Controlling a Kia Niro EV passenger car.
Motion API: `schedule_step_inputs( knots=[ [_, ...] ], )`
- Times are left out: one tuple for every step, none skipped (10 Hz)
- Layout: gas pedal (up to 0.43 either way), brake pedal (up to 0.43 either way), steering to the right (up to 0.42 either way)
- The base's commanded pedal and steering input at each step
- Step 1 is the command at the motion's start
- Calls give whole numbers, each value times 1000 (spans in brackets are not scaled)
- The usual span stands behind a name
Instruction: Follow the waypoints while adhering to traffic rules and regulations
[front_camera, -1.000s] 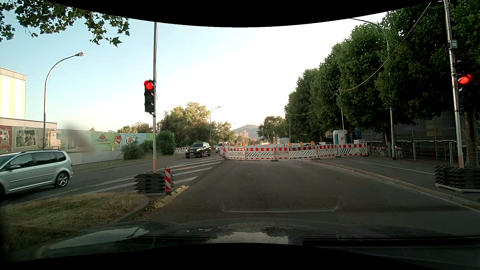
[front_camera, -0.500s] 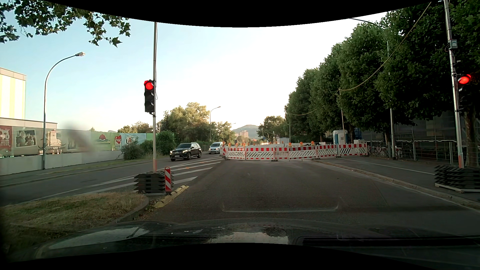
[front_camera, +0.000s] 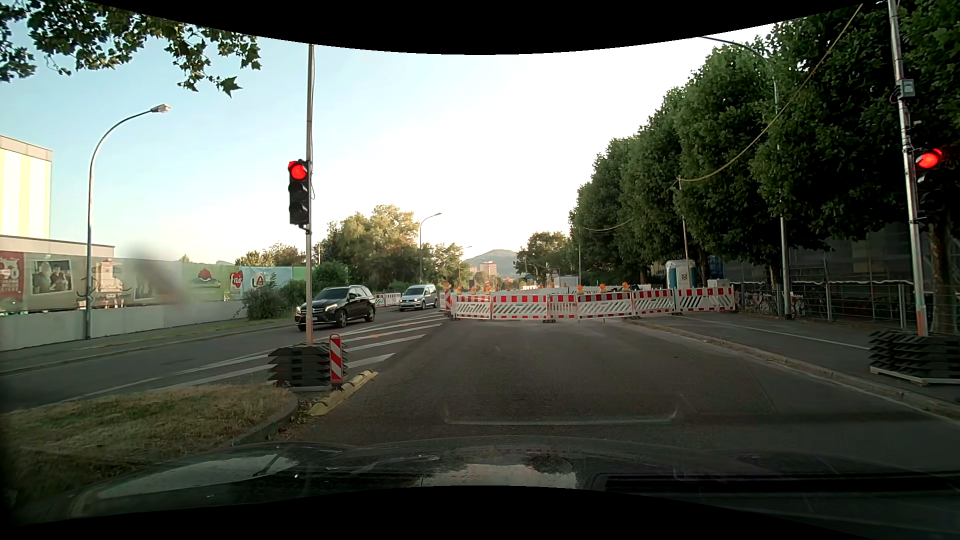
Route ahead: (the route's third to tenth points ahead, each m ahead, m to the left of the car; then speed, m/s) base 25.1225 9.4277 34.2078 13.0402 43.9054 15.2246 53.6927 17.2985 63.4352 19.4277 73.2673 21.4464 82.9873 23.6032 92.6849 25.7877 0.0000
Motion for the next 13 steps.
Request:
schedule_step_inputs(
  knots=[
    [0, 372, -3],
    [0, 372, -3],
    [0, 372, -3],
    [0, 372, -3],
    [0, 372, -3],
    [0, 372, -3],
    [0, 372, -3],
    [0, 372, -3],
    [0, 372, -3],
    [0, 372, -3],
    [0, 372, -3],
    [0, 372, -3],
    [0, 372, -3]
  ],
)
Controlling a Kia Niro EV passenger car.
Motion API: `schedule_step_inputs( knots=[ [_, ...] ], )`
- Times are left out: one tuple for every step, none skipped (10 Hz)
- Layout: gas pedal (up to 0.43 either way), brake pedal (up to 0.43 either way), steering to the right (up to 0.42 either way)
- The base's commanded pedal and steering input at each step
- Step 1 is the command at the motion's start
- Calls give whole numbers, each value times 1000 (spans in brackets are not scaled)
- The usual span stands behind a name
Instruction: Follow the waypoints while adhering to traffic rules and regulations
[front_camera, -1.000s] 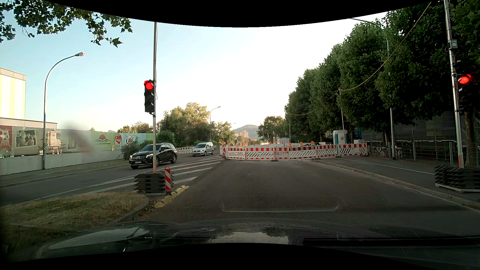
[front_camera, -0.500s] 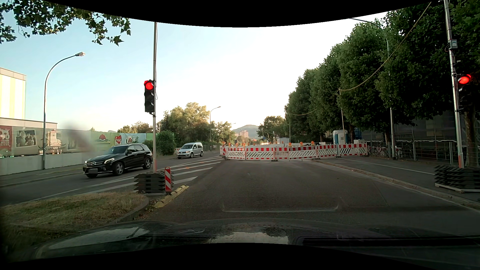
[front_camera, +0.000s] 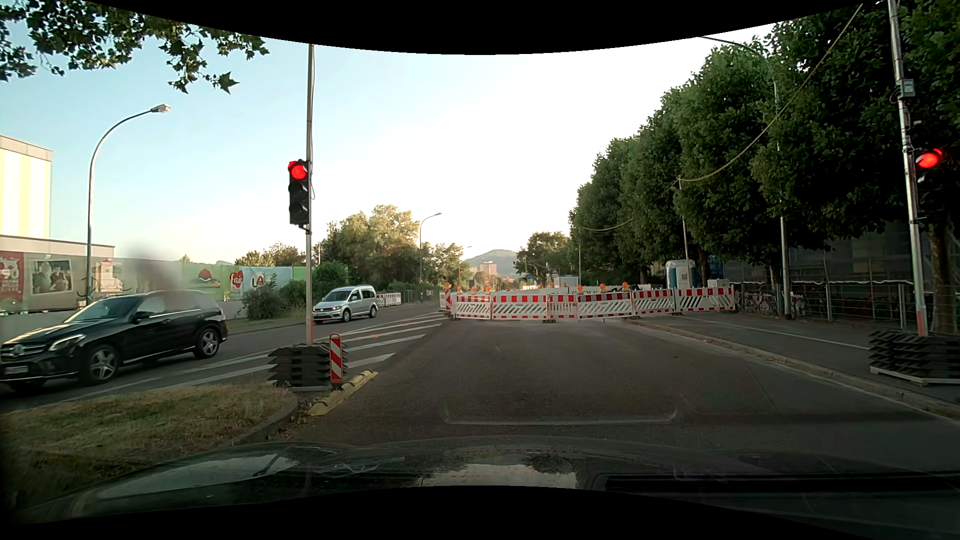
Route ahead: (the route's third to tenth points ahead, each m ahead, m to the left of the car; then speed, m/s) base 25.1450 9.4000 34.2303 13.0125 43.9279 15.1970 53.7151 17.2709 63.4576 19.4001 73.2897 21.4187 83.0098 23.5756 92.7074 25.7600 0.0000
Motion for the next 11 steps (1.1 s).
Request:
schedule_step_inputs(
  knots=[
    [0, 372, -3],
    [0, 372, -3],
    [0, 372, -3],
    [0, 372, -3],
    [0, 372, -3],
    [0, 372, -3],
    [0, 372, -3],
    [0, 372, -3],
    [0, 372, -3],
    [0, 372, -3],
    [0, 372, -3]
  ],
)
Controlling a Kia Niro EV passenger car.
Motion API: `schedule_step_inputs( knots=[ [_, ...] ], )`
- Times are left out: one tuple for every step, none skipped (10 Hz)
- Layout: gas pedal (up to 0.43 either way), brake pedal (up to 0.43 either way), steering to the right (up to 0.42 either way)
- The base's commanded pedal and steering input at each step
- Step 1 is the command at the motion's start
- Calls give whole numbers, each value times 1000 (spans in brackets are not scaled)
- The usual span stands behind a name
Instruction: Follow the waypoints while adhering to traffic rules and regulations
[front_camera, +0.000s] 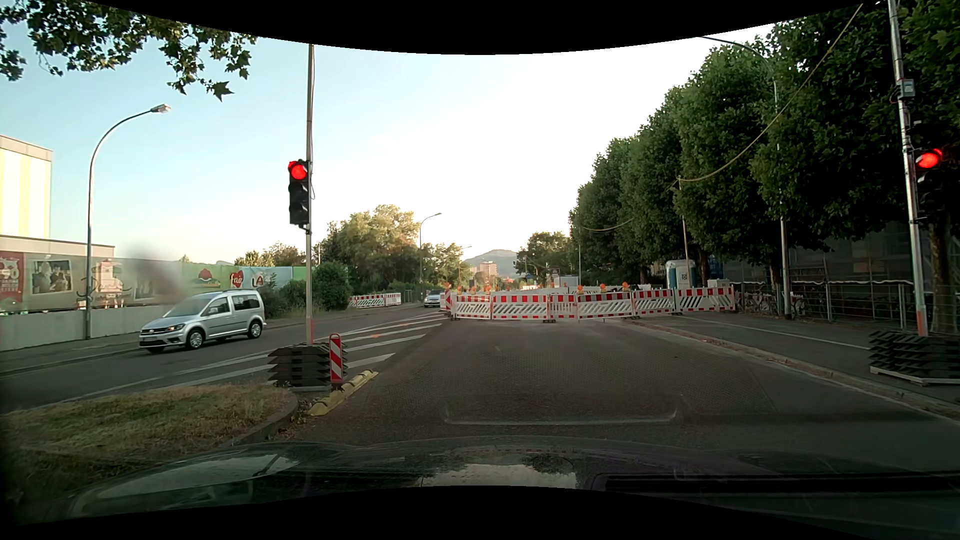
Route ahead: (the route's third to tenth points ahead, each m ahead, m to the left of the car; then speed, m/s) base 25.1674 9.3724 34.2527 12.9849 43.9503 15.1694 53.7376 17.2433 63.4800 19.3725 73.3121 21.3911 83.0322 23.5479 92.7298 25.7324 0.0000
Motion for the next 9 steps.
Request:
schedule_step_inputs(
  knots=[
    [0, 372, -3],
    [0, 372, -2],
    [0, 372, -3],
    [0, 372, -3],
    [0, 372, -3],
    [0, 372, -3],
    [0, 372, -3],
    [0, 372, -3],
    [0, 372, -3]
  ],
)
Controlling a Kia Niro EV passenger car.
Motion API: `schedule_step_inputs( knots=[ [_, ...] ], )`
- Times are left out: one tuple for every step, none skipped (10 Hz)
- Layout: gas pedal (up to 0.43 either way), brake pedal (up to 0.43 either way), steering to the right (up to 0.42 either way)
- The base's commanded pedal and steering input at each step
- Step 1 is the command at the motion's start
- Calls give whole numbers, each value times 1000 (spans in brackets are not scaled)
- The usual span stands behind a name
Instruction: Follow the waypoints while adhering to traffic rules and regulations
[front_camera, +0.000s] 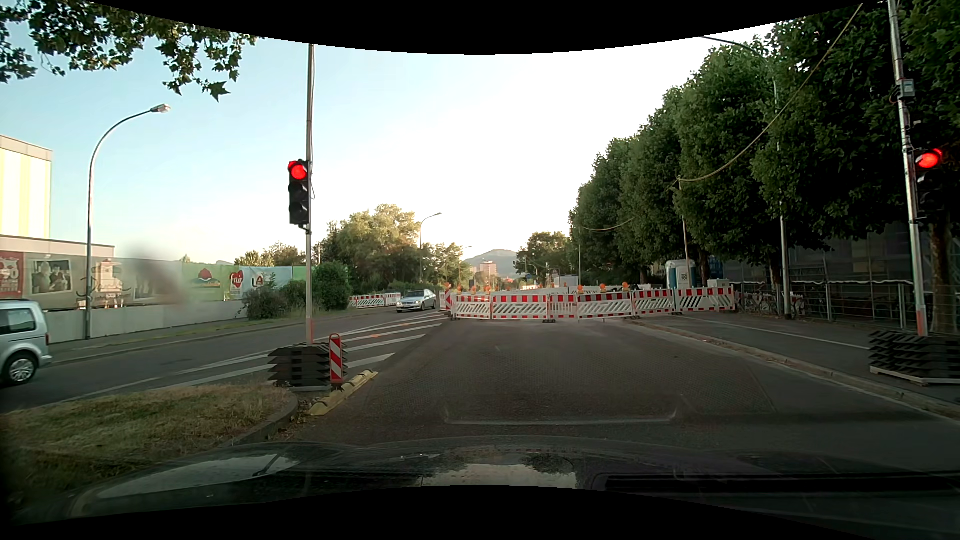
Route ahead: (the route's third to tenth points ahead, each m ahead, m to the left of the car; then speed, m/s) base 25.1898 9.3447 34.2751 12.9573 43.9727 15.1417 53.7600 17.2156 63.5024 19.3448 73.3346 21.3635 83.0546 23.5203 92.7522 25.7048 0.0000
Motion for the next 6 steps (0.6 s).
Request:
schedule_step_inputs(
  knots=[
    [0, 372, -3],
    [0, 372, -3],
    [0, 372, -3],
    [0, 372, -3],
    [0, 372, -3],
    [0, 372, -3]
  ],
)
